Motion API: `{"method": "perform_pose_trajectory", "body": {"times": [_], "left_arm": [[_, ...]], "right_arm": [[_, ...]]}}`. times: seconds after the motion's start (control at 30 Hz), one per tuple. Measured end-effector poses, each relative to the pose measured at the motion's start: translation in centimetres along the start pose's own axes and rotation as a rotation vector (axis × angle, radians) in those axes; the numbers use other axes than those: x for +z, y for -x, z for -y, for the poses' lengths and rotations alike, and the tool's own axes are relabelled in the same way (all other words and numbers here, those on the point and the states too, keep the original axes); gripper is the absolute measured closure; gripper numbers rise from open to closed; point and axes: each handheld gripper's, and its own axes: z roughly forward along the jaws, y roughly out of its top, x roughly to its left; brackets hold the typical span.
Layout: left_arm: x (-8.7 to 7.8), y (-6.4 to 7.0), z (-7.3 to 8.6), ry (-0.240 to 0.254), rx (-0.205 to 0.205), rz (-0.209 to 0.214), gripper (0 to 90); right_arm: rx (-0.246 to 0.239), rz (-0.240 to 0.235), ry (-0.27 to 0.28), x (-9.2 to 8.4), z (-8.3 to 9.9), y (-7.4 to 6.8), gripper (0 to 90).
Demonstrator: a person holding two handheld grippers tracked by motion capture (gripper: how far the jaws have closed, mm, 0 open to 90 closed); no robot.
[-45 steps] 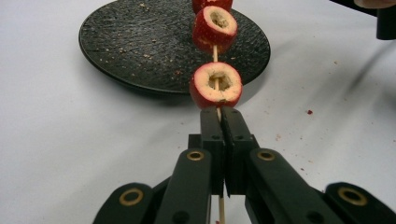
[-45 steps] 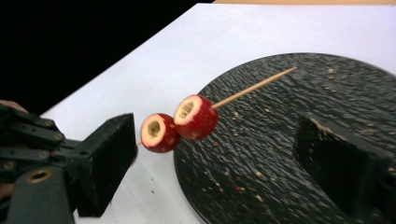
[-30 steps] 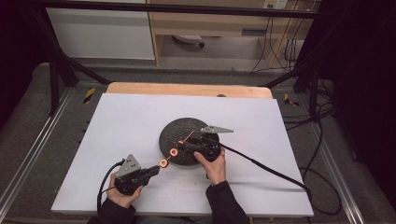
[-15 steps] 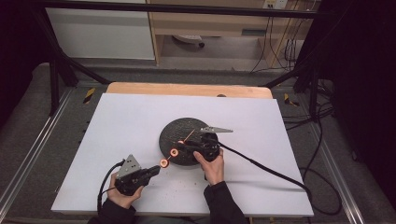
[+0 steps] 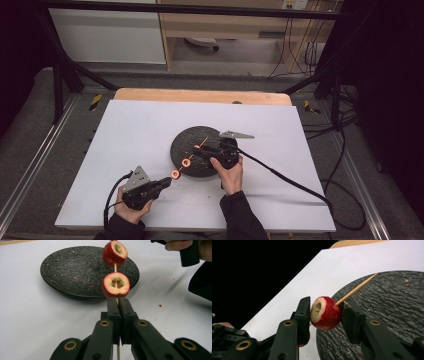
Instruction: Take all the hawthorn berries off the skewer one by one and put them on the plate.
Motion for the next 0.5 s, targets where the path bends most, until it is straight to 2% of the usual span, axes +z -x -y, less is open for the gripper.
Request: {"method": "perform_pose_trajectory", "body": {"times": [0.5], "left_arm": [[-0.3,0.1,-0.1,0.022,0.005,0.003,88.5]], "right_arm": [[-0.026,0.034,0.044,-1.5,-2.2,0.5,62.7]]}}
